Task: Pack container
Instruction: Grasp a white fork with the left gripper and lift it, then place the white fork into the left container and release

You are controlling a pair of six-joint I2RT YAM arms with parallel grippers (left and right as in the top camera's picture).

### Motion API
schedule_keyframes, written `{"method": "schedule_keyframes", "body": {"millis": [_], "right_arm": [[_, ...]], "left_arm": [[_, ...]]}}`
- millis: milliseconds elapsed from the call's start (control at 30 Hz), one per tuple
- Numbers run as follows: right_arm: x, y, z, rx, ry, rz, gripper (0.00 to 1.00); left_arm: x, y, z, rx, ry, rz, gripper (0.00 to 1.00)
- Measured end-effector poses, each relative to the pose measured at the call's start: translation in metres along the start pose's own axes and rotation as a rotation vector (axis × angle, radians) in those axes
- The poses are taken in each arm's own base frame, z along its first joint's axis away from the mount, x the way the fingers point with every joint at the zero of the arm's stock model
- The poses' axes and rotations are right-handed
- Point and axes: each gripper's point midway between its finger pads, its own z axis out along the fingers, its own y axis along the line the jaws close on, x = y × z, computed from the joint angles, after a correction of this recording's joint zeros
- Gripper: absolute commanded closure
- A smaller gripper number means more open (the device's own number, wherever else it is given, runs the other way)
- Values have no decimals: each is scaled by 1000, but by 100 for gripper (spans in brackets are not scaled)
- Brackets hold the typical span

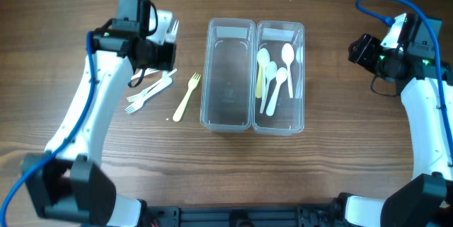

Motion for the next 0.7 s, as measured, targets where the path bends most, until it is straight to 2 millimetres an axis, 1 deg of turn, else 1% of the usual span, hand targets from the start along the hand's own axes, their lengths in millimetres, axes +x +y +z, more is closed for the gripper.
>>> {"method": "schedule_keyframes", "body": {"millis": [67,100,167,267,300,367,433,467,500,533,600,633,700], "right_arm": [[0,0,0,0,0,0,30],[0,0,0,0,0,0,30],[0,0,0,0,-1,0,30],[-1,0,0,-1,-4,-1,30],[-1,0,0,-1,-4,-1,30],[-1,0,0,-1,-4,-1,30],[-1,0,0,-1,-4,-1,30],[-1,0,0,-1,-4,-1,30],[-1,0,0,-1,-4,-1,30],[-1,0,0,-1,-4,-1,30],[-1,0,0,-1,-4,-1,30],[-1,0,0,-1,-4,-1,29],[-1,0,0,-1,-4,-1,23]], "left_arm": [[-16,-23,-13,63,-75,-24,96],[-20,-36,-16,94,-92,-24,96],[-23,-58,-13,139,-100,-12,96],[-19,-100,3,203,-71,24,95],[-17,-109,9,212,-57,26,93],[-6,-123,30,190,-1,2,88],[5,-128,52,154,54,-36,82],[8,-128,60,140,70,-52,79],[11,-127,70,125,88,-78,73],[13,-125,78,111,103,-104,70],[20,-122,92,94,135,-132,63],[21,-121,95,91,143,-135,59],[24,-120,98,87,155,-153,40]]}}
